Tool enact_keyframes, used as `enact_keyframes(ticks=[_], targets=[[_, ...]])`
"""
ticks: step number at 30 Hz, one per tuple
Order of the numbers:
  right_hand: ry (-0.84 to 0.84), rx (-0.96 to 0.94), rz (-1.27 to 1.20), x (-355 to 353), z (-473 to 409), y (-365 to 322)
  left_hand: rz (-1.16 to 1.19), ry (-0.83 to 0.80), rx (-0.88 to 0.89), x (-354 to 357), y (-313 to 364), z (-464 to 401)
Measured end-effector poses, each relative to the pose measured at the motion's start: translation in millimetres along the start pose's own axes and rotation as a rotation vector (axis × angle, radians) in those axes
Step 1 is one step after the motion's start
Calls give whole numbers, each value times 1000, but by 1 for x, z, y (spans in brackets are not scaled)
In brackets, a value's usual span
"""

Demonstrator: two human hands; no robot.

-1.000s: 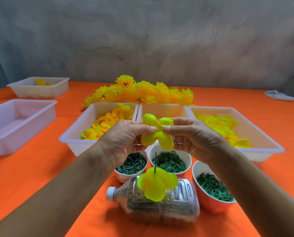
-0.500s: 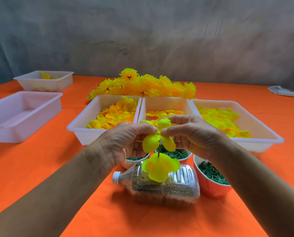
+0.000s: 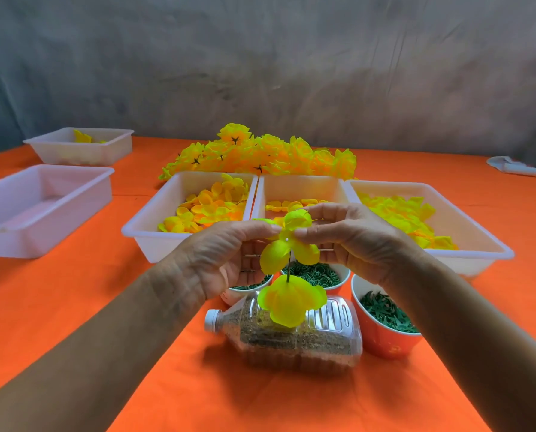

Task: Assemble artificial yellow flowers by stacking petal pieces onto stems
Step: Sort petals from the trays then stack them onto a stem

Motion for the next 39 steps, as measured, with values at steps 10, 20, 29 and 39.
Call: enact_keyframes(ticks=[10, 20, 29, 39], targets=[[16, -30, -80, -7, -6, 2, 25, -30, 80, -4, 4, -4], [141, -74, -89, -29, -23, -16, 54, 123, 183, -9, 33, -30], [540, -31, 8, -91, -81, 22, 240, 418, 226, -7, 30, -116], [521, 17, 804, -123, -146, 50, -177, 532, 238, -2, 4, -204]])
Point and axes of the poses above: each hand's wrist, its own z-axis away from the middle knuckle, its own x-axis out of the palm, y = z × x, the point moved 3 cm from there along -z, towards the middle knuckle, and after that the axes turned 7 degrees about y, right-handed, at the moved point
